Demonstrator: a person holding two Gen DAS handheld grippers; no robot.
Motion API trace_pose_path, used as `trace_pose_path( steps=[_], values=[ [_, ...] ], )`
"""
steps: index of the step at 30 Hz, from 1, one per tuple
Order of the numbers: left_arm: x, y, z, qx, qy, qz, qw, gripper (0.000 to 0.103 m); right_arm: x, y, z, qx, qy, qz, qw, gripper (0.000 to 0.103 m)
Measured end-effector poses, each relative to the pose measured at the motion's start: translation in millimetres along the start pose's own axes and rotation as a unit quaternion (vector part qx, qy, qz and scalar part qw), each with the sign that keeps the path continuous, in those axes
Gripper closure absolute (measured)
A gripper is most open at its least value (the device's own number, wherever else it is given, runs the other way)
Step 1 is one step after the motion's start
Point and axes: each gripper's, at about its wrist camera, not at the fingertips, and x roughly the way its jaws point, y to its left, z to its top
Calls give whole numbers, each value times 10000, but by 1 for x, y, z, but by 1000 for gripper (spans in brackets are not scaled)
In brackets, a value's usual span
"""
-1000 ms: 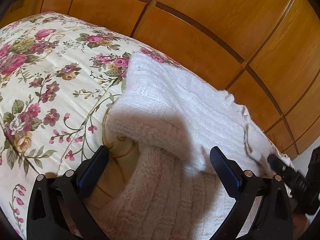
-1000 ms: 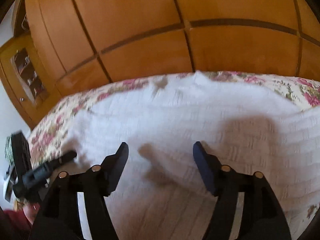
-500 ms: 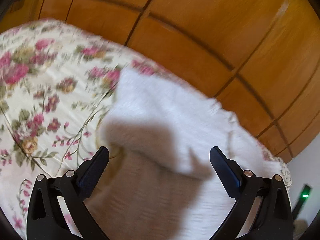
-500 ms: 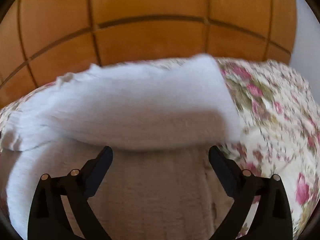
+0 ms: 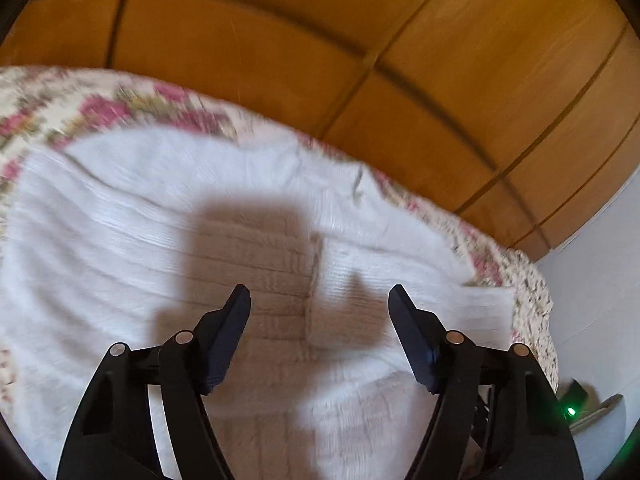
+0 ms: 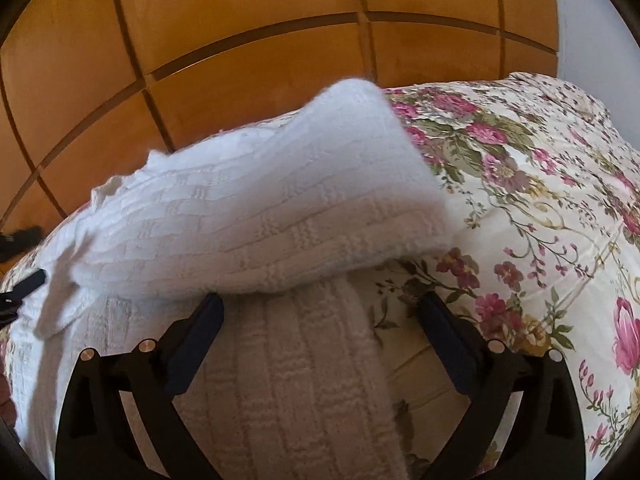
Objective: Fold small clothes
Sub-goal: 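Fold the side over the body with the right gripper while the left gripper pinches the sleeve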
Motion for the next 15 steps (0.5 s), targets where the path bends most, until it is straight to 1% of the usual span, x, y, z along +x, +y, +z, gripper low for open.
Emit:
trace_pose_path(
  steps=[2, 3, 4, 5, 6, 7, 8, 10, 12, 14, 15],
  values=[
    [16, -2, 1, 45, 155, -66, 9998, 32, 1, -1, 1, 35, -10, -87, 10000, 5],
    [23, -5, 0, 102, 203, -83, 9997, 35, 1, -1, 0, 42, 1, -103, 9999, 5],
    [26, -11, -5, 203, 194, -53, 9996, 54, 3, -2, 1, 53, 24, -122, 9999, 5],
    [28, -14, -7, 329, 209, -7, 9992, 67, 3, -2, 0, 55, 28, -129, 9999, 5],
    [32, -18, -7, 449, 289, 71, 9985, 84, 3, -2, 0, 51, 32, -145, 9999, 5],
    [32, -18, -6, 455, 303, 42, 9985, 97, 4, -1, 0, 40, 33, -176, 9998, 5],
    [29, -18, -4, 418, 270, -77, 9987, 97, 4, -1, 0, 32, 33, -188, 9998, 5],
    [11, -13, 4, 276, -62, -281, 9992, 97, 3, -2, -1, 45, 20, -176, 9998, 5],
    [-7, -1, 14, 81, -331, -377, 9987, 98, 2, -3, -1, 84, -4, -160, 9998, 5],
    [-16, 8, 18, 20, -494, -305, 9983, 98, 2, -4, -1, 97, -3, -158, 9998, 5],
    [-22, 14, 18, 42, -576, -211, 9981, 98, 2, -4, -1, 93, -8, -163, 9998, 5]
  ],
)
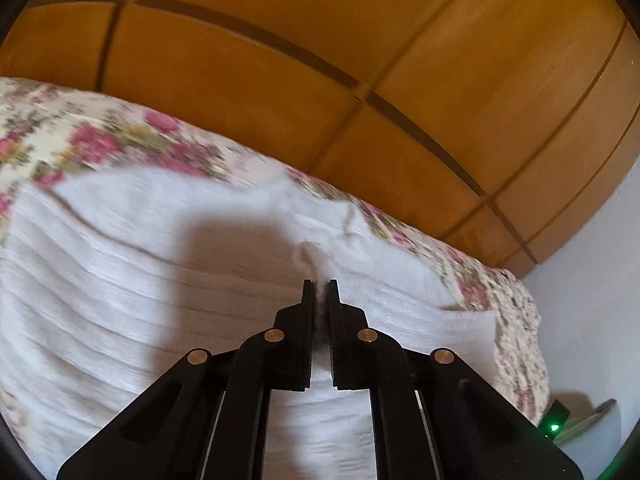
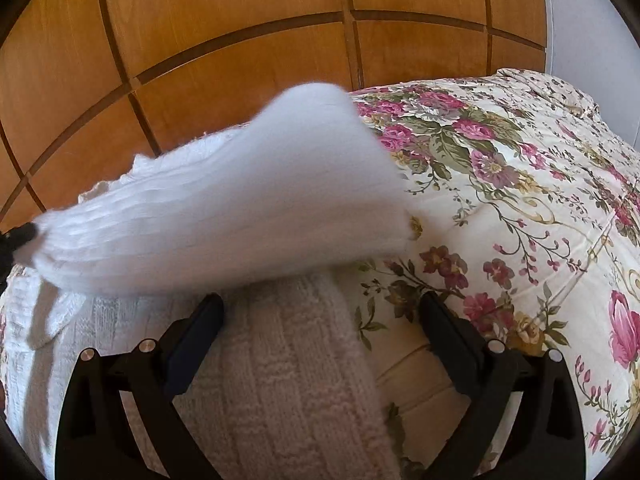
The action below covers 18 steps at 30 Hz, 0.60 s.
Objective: Fold small clothes
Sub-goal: 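Fold the side over the body with the right gripper while the left gripper pinches the sleeve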
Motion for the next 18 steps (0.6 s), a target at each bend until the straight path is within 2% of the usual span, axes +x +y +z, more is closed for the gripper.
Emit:
trace_pose_path(
  steps=[5, 8, 11, 14, 18],
  values=[
    [-19, 37, -15, -124, -318, 385, 9987, 98, -2, -2, 0, 67, -43, 28, 10000, 5],
    [-18, 61, -31, -342, -318, 589, 9972, 98, -3, -5, 0, 143, -66, 98, 9998, 5],
    [-16, 80, -51, -544, -282, 375, 9974, 98, -5, -7, 0, 189, -86, 137, 9997, 5],
    [-14, 83, -51, -597, -244, 264, 9976, 98, -7, -9, 5, 259, 8, 123, 9996, 4],
    [-12, 85, -53, -675, -243, 69, 9974, 92, 4, -17, 25, 522, 103, 11, 9986, 4]
  ],
)
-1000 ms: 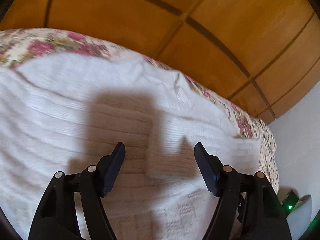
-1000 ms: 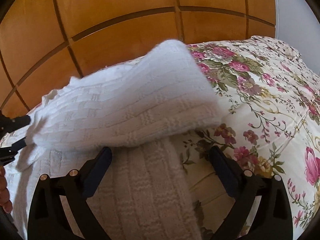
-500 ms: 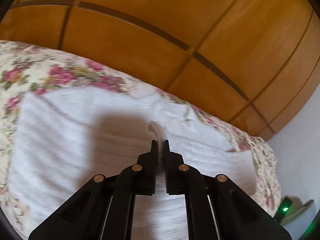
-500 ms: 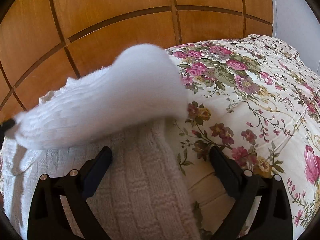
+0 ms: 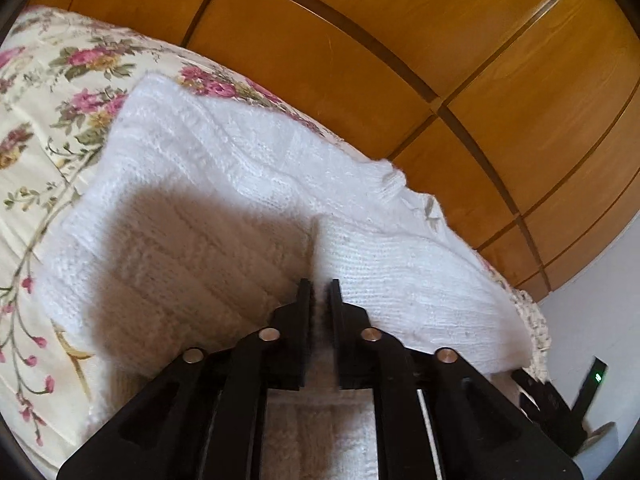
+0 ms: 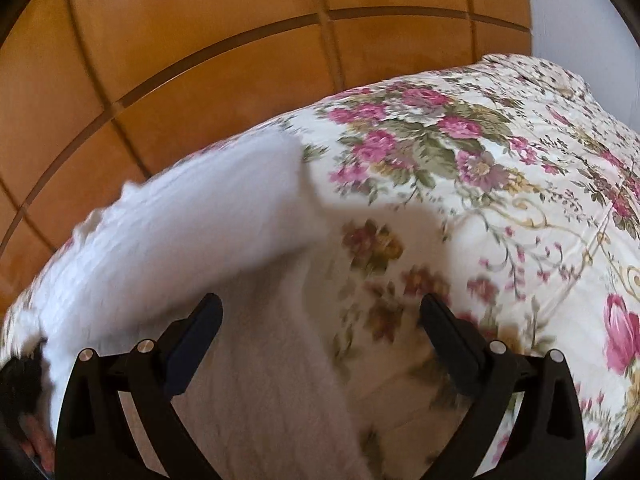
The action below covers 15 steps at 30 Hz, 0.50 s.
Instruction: Fold small clothes
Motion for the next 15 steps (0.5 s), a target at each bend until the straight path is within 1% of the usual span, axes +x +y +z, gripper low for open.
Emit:
trace_pose_path(
  steps=[3, 6, 8, 9, 10, 12, 13, 15],
  values=[
    [-1, 1, 0, -32, -7, -64, 10000, 92, 21, -5, 18, 160, 227, -153, 9995, 4],
    [-2, 1, -1, -40, -9, -87, 10000, 92, 21, -15, 28, 395, 57, -265, 9988, 6],
    [0, 1, -1, -23, -8, -87, 10000, 92, 12, -26, 33, 466, -197, -791, 9956, 10],
    [0, 0, -1, -5, 5, -139, 9999, 85, 9, -34, 33, 575, -264, -975, 9932, 10],
    [1, -1, -1, 57, 26, -204, 9998, 79, 10, -46, 30, 770, -228, -1011, 9916, 10],
    [0, -5, -2, 183, 34, -140, 9997, 78, 21, -55, 23, 861, 66, -1019, 9910, 9],
    [1, -6, -3, 205, 38, -111, 9997, 78, 23, -54, 24, 754, 110, -1061, 9914, 9],
    [1, -5, -2, 175, 37, -136, 9997, 78, 23, -44, 29, 372, 249, -1287, 9907, 6]
  ],
)
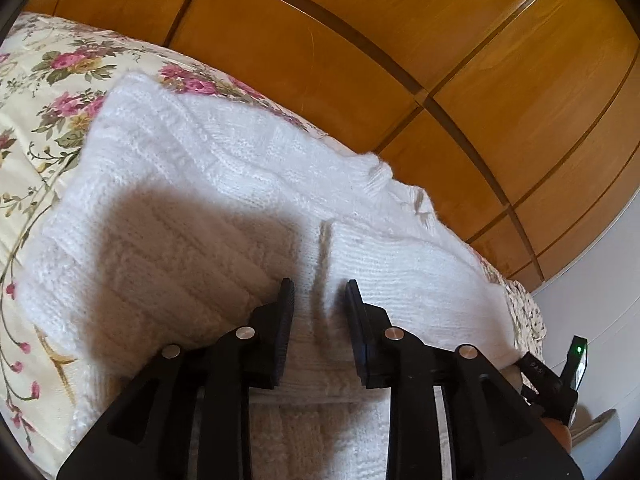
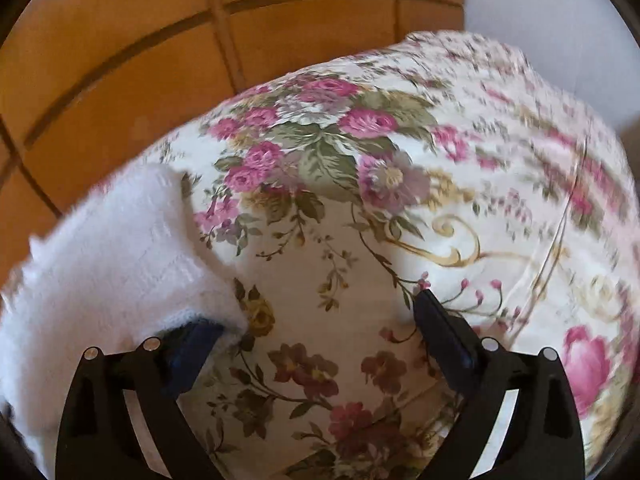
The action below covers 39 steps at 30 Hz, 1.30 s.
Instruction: Fold small clothes
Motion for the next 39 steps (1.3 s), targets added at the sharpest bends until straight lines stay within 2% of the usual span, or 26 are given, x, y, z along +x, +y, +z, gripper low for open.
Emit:
trace_pose_path(
  steps=[3, 6, 7, 10, 12, 16, 19, 21, 22, 25, 29, 33, 39],
  values=[
    [-1, 0, 0, -11, -5, -35, 10000, 75, -10, -3, -1, -145, 35, -3, 9999, 3],
    [-1, -3, 0, 83, -17, -212, 9997, 59, -31, -9, -10, -172, -182, -8, 9997, 2],
    [-1, -5, 0, 131, -12, -234, 9996, 55, -43, -11, -13, -195, -374, 6, 9991, 2],
    [0, -8, -1, 228, -4, -238, 9995, 51, -62, -7, -7, -147, -947, 325, 9949, 2],
    [0, -8, -1, 224, -6, -237, 9995, 51, -64, 10, 3, -332, -1090, 636, 9914, 2],
    [1, -9, -2, 273, 13, -162, 9995, 51, -45, 62, 16, -1039, -1056, 800, 9857, 2],
    [3, -12, -3, 339, 33, -42, 9994, 51, -23, 84, 20, -1340, -898, 722, 9843, 2],
    [6, -15, -4, 440, 50, 120, 9989, 51, 2, 91, 23, -1447, -544, 272, 9876, 2],
    [8, -17, -4, 494, 59, 200, 9986, 51, 20, 88, 24, -1408, -239, 59, 9897, 2],
    [14, -19, -5, 585, 72, 347, 9977, 51, 36, 70, 26, -897, 37, 529, 9946, 2],
    [17, -19, -5, 633, 67, 416, 9971, 51, 32, 64, 23, -800, -37, 715, 9942, 2],
    [18, -20, -4, 622, 64, 400, 9972, 51, 12, 42, 19, -365, -135, 1043, 9938, 2],
    [14, -23, -3, 631, 39, 166, 9979, 38, -39, 10, -18, -302, -378, 1390, 9891, 2]
  ],
)
